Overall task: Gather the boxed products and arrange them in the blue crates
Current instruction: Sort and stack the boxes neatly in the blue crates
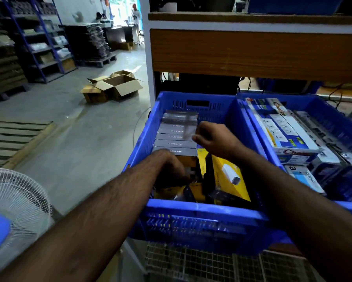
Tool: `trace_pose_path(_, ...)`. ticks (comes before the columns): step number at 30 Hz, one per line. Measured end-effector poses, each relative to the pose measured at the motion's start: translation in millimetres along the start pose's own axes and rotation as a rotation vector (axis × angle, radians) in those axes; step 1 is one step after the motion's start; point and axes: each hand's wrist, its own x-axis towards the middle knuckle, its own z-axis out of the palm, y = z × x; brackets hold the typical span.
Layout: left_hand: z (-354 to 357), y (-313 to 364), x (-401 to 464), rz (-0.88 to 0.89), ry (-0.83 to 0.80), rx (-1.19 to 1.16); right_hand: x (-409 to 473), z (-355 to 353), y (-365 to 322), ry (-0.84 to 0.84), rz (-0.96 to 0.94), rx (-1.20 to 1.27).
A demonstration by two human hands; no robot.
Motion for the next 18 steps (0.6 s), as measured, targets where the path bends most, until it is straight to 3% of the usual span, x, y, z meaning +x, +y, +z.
trace_pose_path(2, 0, 0, -1, 0.022, 0.057, -0.062, -9, -7, 5, 0.013, -0.007, 0.021)
trace_pose_path(6, 3, 3, -3, 0.024, -0.056, -0.049, -14, -6, 8, -0.038, 0.018, -0.007)
trace_pose_path(11, 1, -1, 3, 0.001, 0.065, -0.221, -14, -6, 10, -0.075, 0.021, -0.008)
trace_pose_path(13, 1, -2, 4, -0.004, 0.043, -0.241, -14, -7, 11, -0.094, 0.039, -0.002)
trace_pose_path(18, -3, -5, 12, -0.091, 0.007, -0.002, -13, -4, 11, -0.134, 0.046, -0.023)
